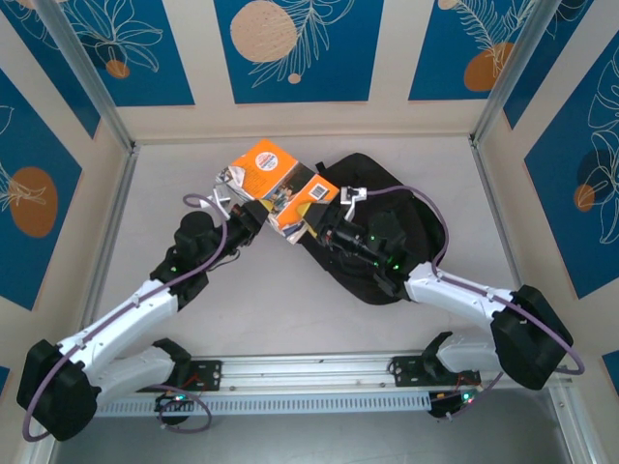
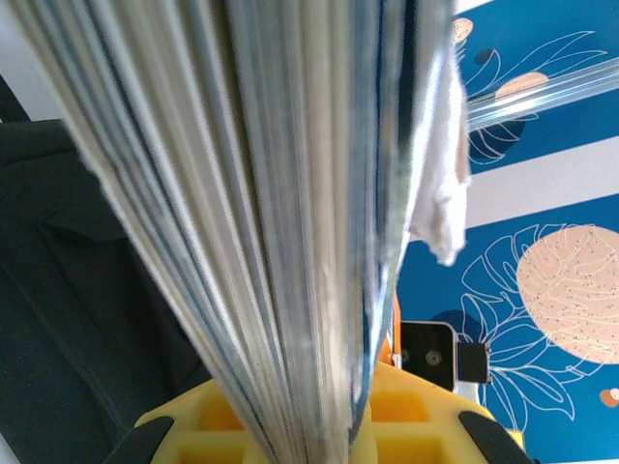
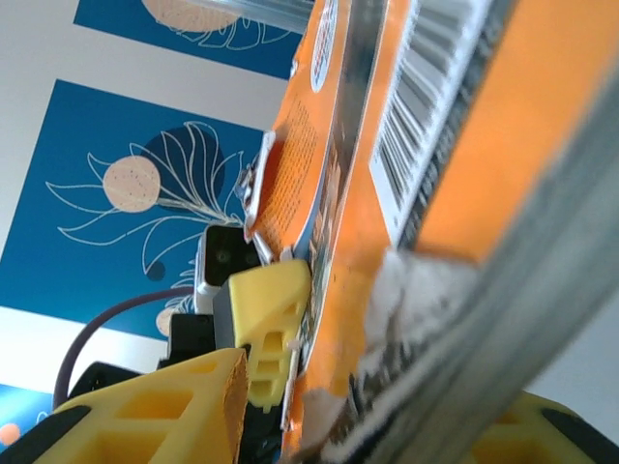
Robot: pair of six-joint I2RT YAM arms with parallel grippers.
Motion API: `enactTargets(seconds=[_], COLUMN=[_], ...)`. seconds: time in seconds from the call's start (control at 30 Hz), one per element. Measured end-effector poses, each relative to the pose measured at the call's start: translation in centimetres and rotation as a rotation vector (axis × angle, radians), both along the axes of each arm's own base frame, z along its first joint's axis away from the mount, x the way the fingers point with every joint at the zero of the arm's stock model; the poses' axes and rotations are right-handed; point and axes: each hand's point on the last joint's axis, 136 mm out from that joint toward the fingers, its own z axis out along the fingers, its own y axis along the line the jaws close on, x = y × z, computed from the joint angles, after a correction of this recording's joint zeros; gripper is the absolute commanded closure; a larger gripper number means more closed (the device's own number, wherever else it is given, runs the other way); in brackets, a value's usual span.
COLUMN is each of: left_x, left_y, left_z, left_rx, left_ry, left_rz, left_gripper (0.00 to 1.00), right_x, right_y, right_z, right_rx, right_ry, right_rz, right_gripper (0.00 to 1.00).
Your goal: Pack books, pencil case, and school supplies into a backpack
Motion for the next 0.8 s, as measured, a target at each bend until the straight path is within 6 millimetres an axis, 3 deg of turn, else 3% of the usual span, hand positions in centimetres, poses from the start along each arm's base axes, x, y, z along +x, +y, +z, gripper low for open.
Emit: enactTargets(seconds=[0.17,0.3,0.47,0.57,0.7,0.8], left_x=[-0.1,0.0,0.1,0.1,-0.3,-0.6], left_y=[-0.1,-0.3,-0.4,-0.6,-1.6,-3.4], left_z=[0.0,-0.2,-0.3,-0.8,-0.8,0.5], left_rx=[-0.003,0.001,0.001,0.014,0.097,0.221], left_ry=[0.0,0.007,0.006,0.02,0.038,0.001], left_rz=[-0.004,-0.006,-0.007,-0.016,-0.064,-0.144], left_gripper=[1.0,1.0,1.0,0.99,0.68,0.49], right_x=[1.5,1.8,2.1,2.1,1.5,1.1], right_y=[-0.3,-0.3,-0.3,-0.6,-1.9,-4.7], right_z=[0.1,0.0,-0.5,-0.9,0.0,2.9], right_rx=[0.004,0.004,-0.005,-0.042,-0.155,-0.254], right_ry=[0.0,0.009,0.02,0.02,0.007,-0.069], right_rz=[-0.024,-0.029,-0.026,-0.032,-0.06,-0.134], right_gripper=[0.51,0.68,1.0,1.0,1.0,1.0])
